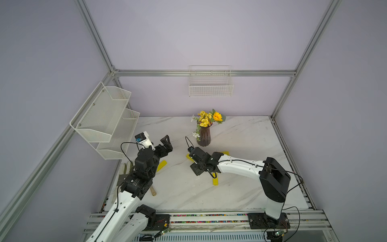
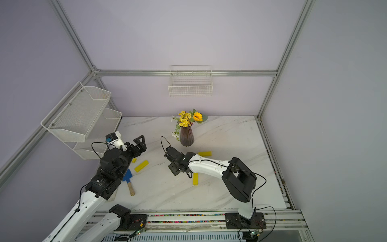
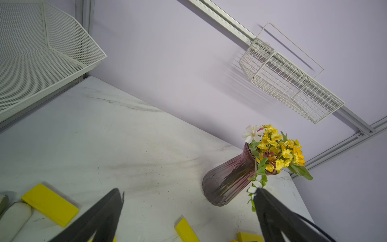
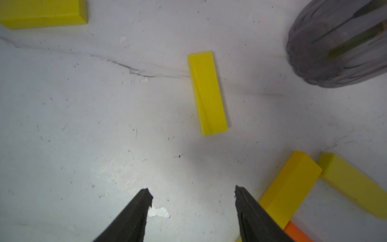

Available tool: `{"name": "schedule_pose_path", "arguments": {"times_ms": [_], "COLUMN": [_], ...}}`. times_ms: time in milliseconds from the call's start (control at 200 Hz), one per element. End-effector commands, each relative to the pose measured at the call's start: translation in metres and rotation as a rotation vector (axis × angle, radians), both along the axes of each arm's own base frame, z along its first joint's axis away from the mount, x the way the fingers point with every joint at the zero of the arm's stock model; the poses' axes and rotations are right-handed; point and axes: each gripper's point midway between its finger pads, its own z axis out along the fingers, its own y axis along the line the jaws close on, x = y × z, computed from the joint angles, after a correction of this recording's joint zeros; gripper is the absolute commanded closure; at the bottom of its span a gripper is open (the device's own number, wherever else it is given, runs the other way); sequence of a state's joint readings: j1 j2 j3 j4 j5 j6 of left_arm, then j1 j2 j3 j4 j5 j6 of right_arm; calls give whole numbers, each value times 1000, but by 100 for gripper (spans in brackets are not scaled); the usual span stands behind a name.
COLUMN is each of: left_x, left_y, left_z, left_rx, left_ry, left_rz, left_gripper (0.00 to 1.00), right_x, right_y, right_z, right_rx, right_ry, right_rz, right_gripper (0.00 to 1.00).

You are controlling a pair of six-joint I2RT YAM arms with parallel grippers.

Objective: Assemble the number 8 with building blocks
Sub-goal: Pick up the building block from the center of the board.

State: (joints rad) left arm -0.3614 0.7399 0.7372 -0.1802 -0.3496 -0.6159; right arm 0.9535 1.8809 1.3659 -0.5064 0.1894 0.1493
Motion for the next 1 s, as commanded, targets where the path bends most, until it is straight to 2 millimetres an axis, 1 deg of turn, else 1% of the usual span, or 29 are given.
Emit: {"name": "schedule_pose_path", "arguments": {"times_ms": [0,125,270,390,490,640,795,900,995], "left_x": [0,1,3,5,5,6,7,8,8], "left_y": [2,1,-1,-3,-3,-3,-4,-4,-4], "left_z": [8,8,6,5,4,2,1,0,0], "left_rx": [14,14,11,13,13,15,15,13,14], "left_ry": [-35,-35,-36,-30,-28,-23,-19,-18,-18], "left_rz": [8,5,-2,-7,-8,-8,-9,-9,-9], "left_gripper": [0,0,0,0,0,0,0,0,0], "right_x": [18,29,47,58,67,79,83,80,73], "right_y": [24,28,25,26,26,26,29,29,28], "right_z": [6,-4,-22,-34,-39,-41,-46,-53,-62], "right_rx": [67,56,40,37,34,40,46,40,36], "right_ry": [-37,-26,-15,-2,-7,-13,1,24,62], "right_rz": [109,126,100,88,75,66,71,77,86], "right_gripper": [31,31,30,30,31,30,31,33,37]}}
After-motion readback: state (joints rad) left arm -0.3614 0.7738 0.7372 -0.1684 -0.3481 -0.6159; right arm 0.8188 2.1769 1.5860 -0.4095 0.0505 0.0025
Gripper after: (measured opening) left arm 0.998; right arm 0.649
